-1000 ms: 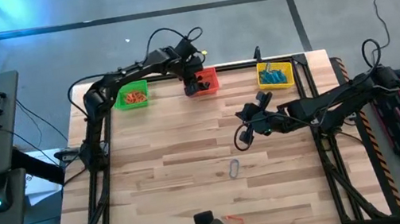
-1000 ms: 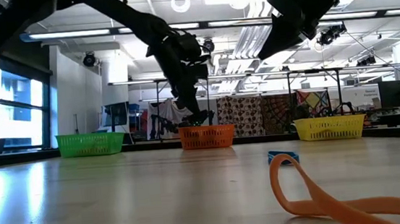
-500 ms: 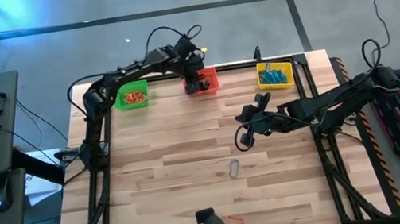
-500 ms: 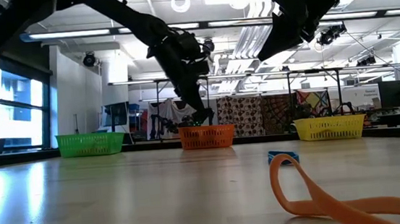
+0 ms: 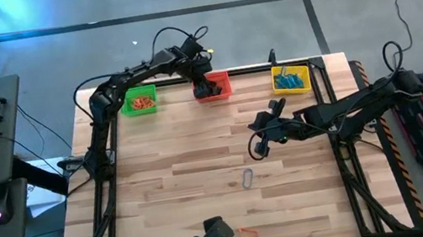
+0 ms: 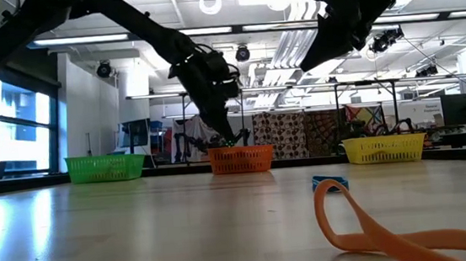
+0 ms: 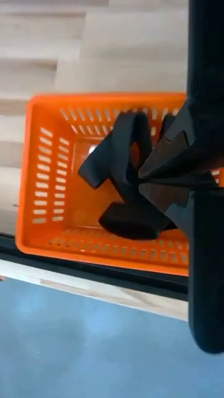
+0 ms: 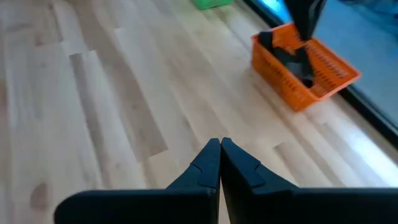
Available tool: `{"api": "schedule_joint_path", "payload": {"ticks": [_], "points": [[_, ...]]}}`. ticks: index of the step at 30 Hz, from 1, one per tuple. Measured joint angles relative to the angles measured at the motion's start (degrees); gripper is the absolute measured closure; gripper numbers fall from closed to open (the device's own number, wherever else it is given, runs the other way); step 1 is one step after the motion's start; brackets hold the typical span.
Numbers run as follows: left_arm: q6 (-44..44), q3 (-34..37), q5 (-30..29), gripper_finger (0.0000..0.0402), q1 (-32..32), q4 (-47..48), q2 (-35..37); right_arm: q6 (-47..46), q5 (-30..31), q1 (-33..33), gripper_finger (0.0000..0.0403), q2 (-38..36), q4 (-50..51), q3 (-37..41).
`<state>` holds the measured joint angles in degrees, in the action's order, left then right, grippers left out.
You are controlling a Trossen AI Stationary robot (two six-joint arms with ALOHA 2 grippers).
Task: Sort rubber bands into baskets
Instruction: Put the blue rubber band into the yellow bin
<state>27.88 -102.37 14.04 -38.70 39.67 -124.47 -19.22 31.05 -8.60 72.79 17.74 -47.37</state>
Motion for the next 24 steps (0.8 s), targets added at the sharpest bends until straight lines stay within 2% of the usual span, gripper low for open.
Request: {"api": "schedule_joint_path", "payload": {"ticks": [4,7,10,17,20,24], "points": [[2.21,0.54,3.24,0.0376,0.27,1.13,3.19,0.11,-4.86,-0.03,0.0397,0.0,0.04,0.0],[1.24,4.94,6.42,0.0384,1.42,-4.39,7.27,0.05,-6.35,-1.12,0.0379,0.0,0.18,0.0],[-1.27,12.65,7.19,0.0398,3.01,-14.49,12.07,0.2,-6.68,-2.67,0.0345,0.0,0.35,0.0],[-8.29,34.4,6.77,0.04,7.1,-40.94,25.14,1.39,-6.71,-5.3,0.026,0.98,0.12,0.0],[-11.24,42.44,6.36,0.0401,9.0,-48.78,30.75,2.69,-7.64,-6.19,0.0239,3.39,-1.92,0.0],[-14.57,50.71,5.82,0.0401,11.37,-54.8,37.98,5.1,-10.35,-7.7,0.0227,7.72,-5.94,0.0]]}}
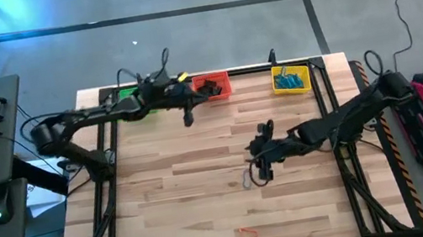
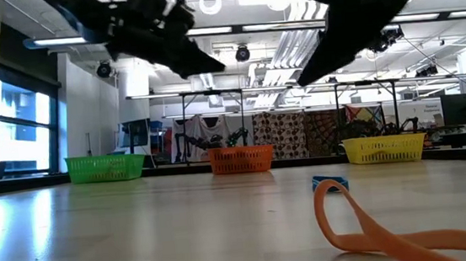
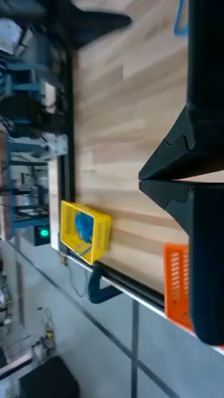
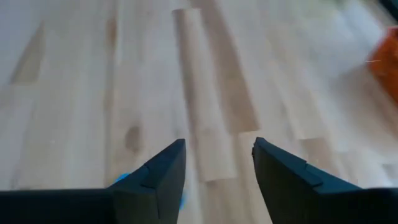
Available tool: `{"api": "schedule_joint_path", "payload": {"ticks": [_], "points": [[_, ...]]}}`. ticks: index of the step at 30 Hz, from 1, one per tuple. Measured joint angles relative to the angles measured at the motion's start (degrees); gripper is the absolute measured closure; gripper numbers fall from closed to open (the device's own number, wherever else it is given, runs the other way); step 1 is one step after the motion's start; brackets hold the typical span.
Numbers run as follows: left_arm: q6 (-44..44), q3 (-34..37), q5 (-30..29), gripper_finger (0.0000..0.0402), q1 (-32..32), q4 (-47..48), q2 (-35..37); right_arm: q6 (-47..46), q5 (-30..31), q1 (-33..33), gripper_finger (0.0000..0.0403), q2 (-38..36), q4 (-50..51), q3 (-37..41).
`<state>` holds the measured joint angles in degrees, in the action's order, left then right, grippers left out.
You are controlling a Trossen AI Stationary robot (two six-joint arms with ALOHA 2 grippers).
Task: Sort rubber bands into baskets
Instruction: Put the blue rubber band into the yellow bin
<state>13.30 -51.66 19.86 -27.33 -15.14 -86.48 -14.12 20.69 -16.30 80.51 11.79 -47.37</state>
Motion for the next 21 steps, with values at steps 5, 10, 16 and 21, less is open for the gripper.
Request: {"api": "schedule_joint_path", "payload": {"ticks": [5,10,16,21], "points": [[-1.5,7.35,-3.53,0.0401,3.46,-3.39,8.45,0.23,-5.28,-1.79,0.0226,4.69,-0.92,-0.28],[-4.04,12.57,-5.4,0.0401,6.63,-5.55,14.1,-2.4,-7.7,-2.62,0.0226,8.24,-0.92,-1.07],[-7.22,18.77,-5.55,0.0401,10.06,-11.38,16.85,-5.86,-8.02,-1.43,0.0226,12.43,-0.91,-1.31],[-8.81,23.39,-7.61,0.0401,13.11,-17.7,17.12,-5.28,-10.55,0.6,0.0228,15.52,-1.24,-1.31]]}}
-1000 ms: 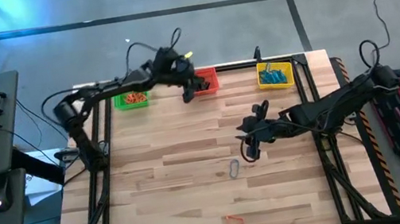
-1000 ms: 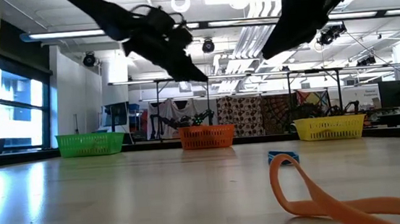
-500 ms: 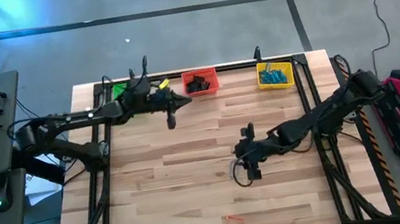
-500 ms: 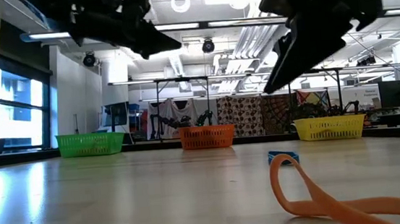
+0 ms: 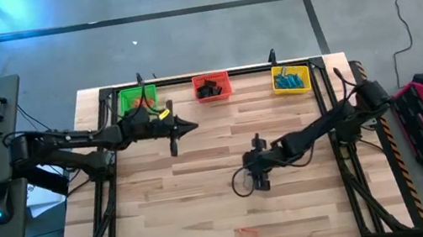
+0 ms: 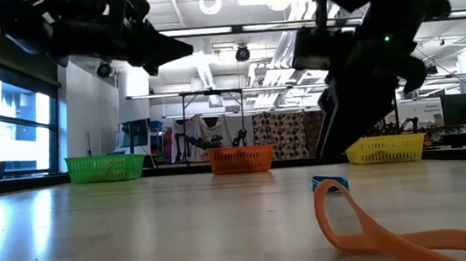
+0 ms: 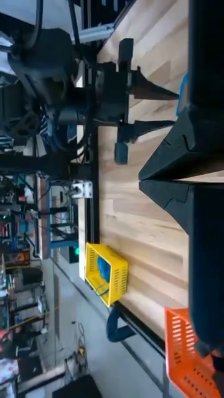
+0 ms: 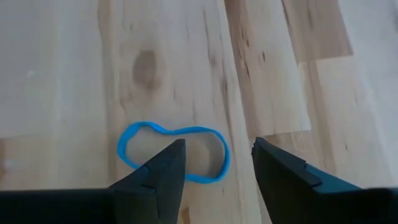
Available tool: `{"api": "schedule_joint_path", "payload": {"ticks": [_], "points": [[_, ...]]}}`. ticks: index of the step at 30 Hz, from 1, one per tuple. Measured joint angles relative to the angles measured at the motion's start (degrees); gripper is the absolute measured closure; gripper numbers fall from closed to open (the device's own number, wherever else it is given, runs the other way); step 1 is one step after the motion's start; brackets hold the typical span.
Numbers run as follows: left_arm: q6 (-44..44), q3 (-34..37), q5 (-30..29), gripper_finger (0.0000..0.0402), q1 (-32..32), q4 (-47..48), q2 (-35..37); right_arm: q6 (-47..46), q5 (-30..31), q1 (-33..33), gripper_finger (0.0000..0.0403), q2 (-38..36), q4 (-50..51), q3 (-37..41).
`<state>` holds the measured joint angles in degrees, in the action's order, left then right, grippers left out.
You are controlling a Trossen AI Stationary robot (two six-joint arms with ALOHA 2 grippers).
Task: Sort rubber bands into baskets
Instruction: Put the blue rubber band into the yellow bin
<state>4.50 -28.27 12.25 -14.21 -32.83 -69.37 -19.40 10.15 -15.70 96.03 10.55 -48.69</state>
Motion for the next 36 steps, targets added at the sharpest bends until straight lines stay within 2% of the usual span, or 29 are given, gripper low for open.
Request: {"api": "schedule_joint_path", "payload": {"ticks": [5,9,13,15,19,25,32,36], "points": [[0.02,2.55,-5.63,0.0401,2.91,-2.1,-0.01,0.94,-1.08,1.61,0.0258,2.26,-1.23,0.0],[0.14,3.9,-8.29,0.0401,4.72,-4.92,-0.04,3.29,-1.94,2.81,0.031,4.29,-1.5,0.0],[0.17,5.33,-8.57,0.0401,5.44,-7.52,-0.02,4.91,-3.77,3.87,0.0377,5.17,-2.12,-0.22],[0.17,5.74,-8.71,0.0401,5.59,-7.8,-0.02,5.67,-3.93,4.26,0.0395,4.92,-2.19,-0.2],[0.06,5.92,-10.24,0.0401,5.72,-7.44,-0.05,6.9,-0.37,5.64,0.0392,2.55,-0.29,0.04],[0.15,5.92,-11.08,0.0401,5.7,-7.84,-0.04,6.99,8.6,11.18,0.04,-5.94,8.13,0.02],[0.0,5.88,-11.08,0.0401,5.77,-7.79,-0.04,4.84,21.03,23.11,0.0402,-19.27,17.56,0.0],[-1.28,5.88,-11.08,0.0401,5.82,-7.79,-0.04,4.43,22.96,32.1,0.0402,-25.72,20.94,0.55]]}}
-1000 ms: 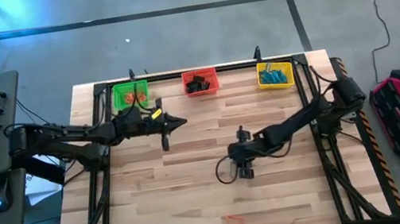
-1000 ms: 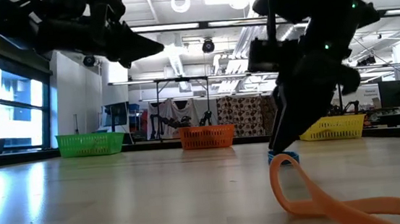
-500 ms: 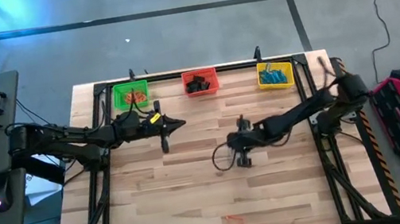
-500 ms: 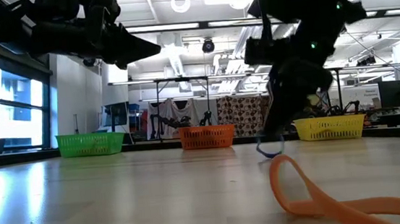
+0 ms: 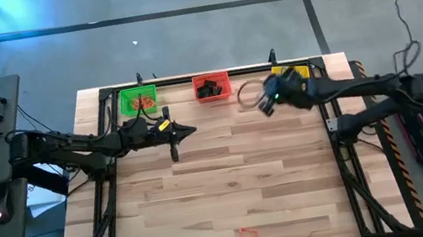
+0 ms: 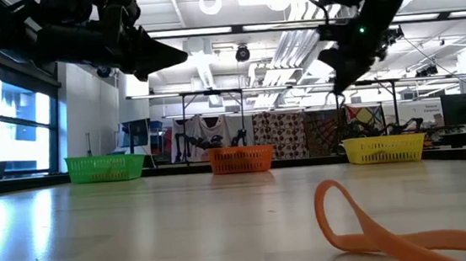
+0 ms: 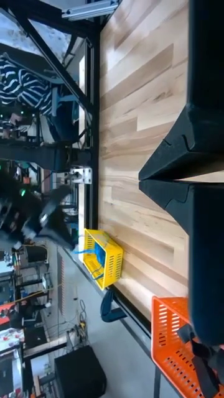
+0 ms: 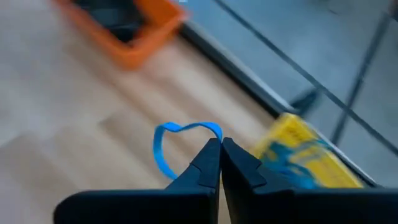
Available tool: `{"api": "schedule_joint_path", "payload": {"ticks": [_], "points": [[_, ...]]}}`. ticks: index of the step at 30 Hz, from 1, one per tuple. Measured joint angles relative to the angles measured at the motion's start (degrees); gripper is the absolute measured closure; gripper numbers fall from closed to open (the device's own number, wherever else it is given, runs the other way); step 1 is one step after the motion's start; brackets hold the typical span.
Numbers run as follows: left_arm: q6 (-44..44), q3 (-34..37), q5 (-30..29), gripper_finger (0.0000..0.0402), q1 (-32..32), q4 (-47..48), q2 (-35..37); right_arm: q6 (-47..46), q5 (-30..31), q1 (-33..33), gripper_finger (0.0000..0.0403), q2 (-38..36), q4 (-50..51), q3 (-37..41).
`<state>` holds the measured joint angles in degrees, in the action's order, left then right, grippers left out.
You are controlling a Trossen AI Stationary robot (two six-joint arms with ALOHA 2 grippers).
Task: Sort rubber bands into baskets
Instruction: Put the blue rubber band into the yellow bin
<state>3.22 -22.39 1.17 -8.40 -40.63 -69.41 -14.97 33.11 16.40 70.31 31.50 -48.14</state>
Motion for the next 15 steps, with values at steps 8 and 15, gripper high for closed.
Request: {"api": "schedule_joint_path", "payload": {"ticks": [8,15], "points": [[-0.06,0.0,-0.22,0.0401,0.35,0.03,0.0,-0.01,0.45,17.02,0.0403,-3.44,-2.3,5.29],[-0.06,-0.02,-0.35,0.0401,0.32,0.14,0.0,-1.24,-3.41,26.73,0.0403,-3.16,-11.47,12.61]]}}
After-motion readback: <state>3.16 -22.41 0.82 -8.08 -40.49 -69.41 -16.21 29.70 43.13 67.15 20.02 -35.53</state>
